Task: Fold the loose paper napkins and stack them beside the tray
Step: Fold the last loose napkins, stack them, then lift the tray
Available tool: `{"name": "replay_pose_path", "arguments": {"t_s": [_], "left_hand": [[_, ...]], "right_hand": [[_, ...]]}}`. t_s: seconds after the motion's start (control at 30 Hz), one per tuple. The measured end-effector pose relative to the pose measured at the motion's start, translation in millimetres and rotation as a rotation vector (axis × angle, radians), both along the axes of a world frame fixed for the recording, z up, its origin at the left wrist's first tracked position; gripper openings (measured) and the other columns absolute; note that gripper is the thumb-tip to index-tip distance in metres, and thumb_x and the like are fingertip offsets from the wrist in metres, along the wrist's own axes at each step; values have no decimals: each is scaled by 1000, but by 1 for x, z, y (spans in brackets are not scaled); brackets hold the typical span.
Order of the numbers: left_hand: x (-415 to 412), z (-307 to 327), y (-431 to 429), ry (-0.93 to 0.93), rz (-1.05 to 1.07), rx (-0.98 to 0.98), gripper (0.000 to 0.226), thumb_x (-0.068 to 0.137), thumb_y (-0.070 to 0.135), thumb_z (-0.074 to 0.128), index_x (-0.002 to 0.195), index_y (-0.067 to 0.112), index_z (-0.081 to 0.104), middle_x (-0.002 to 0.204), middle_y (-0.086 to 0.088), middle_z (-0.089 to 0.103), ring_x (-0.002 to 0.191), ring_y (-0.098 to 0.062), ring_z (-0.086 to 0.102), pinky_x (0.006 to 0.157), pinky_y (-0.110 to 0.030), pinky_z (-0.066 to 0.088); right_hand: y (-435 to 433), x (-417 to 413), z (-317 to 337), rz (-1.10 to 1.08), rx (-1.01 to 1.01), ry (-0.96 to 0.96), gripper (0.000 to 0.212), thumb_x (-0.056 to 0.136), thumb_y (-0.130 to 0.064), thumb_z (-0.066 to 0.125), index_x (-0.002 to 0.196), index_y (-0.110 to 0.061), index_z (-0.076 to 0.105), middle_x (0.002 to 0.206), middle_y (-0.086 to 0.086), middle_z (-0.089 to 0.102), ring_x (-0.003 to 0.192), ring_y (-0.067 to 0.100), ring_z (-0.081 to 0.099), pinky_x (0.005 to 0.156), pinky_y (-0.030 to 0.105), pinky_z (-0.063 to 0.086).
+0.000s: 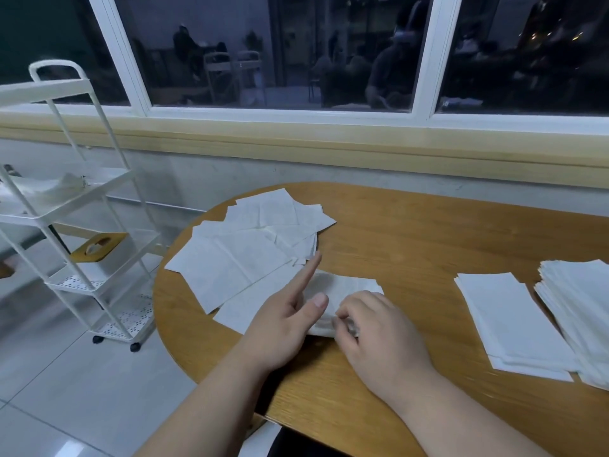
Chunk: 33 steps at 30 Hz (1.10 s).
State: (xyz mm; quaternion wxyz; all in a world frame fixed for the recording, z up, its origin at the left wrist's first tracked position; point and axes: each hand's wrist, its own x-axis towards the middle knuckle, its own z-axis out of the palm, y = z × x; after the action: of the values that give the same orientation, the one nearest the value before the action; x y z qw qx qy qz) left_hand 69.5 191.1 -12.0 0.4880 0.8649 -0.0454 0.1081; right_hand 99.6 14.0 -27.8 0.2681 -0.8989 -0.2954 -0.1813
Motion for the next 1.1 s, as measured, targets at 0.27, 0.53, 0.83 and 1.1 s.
{"name": "replay_pose_path", "arguments": {"t_s": [0.27,0.53,0.83,1.1], "left_hand": [[4,-2,-5,133,51,79,33,95,18,60,110,45,71,102,19,65,92,12,55,78,-4,37],[-39,16,22,31,66,105,50,84,-1,54,97,42,76,95,23,68,90,2,61,71,-8,41],[-113,7,73,90,280,-53,44,64,13,46,77,38,79,80,13,67,72,-3,58,59,-11,38],[-129,11,79,157,328,-208,38,67,14,49,81,31,81,86,12,72,82,-14,65,76,-38,50]], "right_hand": [[-5,0,-1,37,158,29,26,87,-32,46,83,-22,70,92,-16,63,92,9,58,78,30,51],[-38,7,12,-202,508,264,28,94,-12,60,100,-39,61,109,-23,59,103,0,55,87,23,46],[46,-3,15,383,-236,302,51,103,-13,39,151,-31,40,158,-19,29,148,1,13,122,22,9],[22,-14,15,341,-362,229,49,105,-18,36,151,-34,38,144,-17,38,140,8,27,117,20,11]]}}
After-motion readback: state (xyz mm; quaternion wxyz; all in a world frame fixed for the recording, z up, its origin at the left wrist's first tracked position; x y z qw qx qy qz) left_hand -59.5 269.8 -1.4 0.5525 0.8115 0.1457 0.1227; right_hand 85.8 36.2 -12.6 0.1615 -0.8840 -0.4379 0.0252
